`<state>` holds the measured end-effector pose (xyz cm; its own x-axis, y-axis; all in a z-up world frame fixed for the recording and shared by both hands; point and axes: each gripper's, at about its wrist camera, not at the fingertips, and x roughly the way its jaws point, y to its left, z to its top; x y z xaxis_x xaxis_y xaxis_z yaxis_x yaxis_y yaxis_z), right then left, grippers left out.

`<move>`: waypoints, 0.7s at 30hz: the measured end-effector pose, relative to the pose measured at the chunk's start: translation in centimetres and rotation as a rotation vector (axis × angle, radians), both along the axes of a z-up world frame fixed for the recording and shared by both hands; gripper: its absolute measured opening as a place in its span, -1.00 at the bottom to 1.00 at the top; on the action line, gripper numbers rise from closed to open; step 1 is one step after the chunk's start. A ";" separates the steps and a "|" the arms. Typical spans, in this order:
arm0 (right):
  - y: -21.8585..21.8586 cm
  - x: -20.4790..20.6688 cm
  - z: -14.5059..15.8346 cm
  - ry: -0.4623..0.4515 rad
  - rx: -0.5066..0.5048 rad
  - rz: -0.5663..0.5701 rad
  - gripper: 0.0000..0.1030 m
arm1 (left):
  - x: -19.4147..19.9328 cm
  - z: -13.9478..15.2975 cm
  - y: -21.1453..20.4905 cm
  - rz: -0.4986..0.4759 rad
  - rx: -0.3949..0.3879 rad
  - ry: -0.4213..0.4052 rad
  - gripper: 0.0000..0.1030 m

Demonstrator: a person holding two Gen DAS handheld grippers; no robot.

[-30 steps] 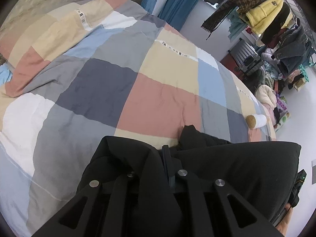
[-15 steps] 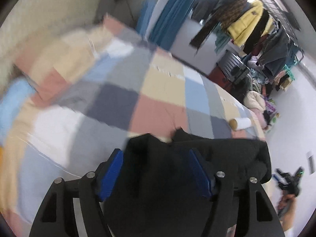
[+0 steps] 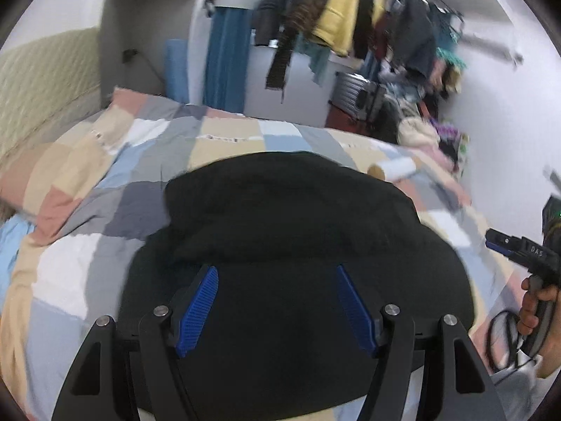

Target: Fold large clothes

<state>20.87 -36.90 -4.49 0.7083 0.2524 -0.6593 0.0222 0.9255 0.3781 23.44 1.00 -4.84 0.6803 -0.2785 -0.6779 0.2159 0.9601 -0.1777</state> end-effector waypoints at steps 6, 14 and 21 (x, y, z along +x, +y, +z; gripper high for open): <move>4.1 2.0 -4.5 0.005 -0.086 0.060 0.20 | 2.0 -3.6 -3.1 0.017 0.090 -0.074 0.34; 5.9 5.6 -6.0 -0.069 -0.251 0.062 0.28 | 4.6 -5.9 -3.6 0.014 0.104 -0.091 0.34; 5.8 8.5 -8.8 -0.020 -0.213 0.077 0.44 | 6.6 -7.9 -3.8 0.006 0.104 -0.064 0.39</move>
